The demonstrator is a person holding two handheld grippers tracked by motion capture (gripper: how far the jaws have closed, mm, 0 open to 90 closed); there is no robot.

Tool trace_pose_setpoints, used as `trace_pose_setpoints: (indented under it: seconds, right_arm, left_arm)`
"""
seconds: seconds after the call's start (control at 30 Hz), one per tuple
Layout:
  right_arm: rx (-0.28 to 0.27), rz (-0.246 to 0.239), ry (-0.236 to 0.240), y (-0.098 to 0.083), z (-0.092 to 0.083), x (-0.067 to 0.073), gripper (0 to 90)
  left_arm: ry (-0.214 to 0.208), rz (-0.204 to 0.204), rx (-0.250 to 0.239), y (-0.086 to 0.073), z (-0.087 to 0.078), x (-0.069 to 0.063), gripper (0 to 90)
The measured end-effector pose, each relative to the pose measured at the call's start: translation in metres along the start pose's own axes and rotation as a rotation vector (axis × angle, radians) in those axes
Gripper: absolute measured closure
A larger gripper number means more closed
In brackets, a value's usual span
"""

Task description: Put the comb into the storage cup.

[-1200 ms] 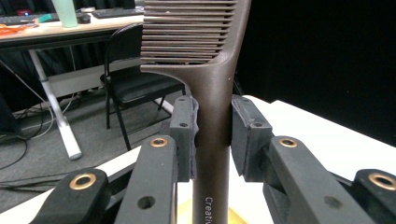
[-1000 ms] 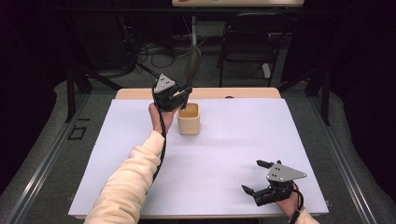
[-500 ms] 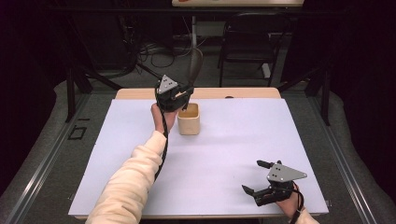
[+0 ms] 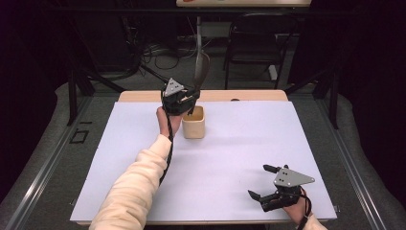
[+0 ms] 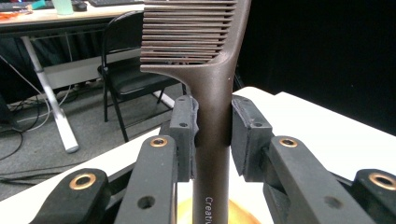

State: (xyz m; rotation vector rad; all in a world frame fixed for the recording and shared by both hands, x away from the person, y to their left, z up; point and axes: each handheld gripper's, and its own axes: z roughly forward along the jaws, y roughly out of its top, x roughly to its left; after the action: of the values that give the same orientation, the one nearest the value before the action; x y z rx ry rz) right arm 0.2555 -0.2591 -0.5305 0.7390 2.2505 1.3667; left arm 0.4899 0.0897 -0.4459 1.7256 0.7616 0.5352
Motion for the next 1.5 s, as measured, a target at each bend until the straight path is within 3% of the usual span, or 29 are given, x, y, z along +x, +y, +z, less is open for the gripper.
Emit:
trace_pose_setpoints:
  seconds: [0.73, 1.5]
  right_arm:
    - [-0.003, -0.004, -0.006, 0.000, 0.000, -0.001, 0.4]
    - [-0.003, -0.002, -0.005, 0.000, 0.000, -0.001, 0.5]
  left_arm:
    - [-0.019, -0.005, 0.041, -0.006, 0.002, 0.004, 72.3]
    - [-0.030, 0.029, 0.106, -0.014, 0.007, 0.002, 72.3]
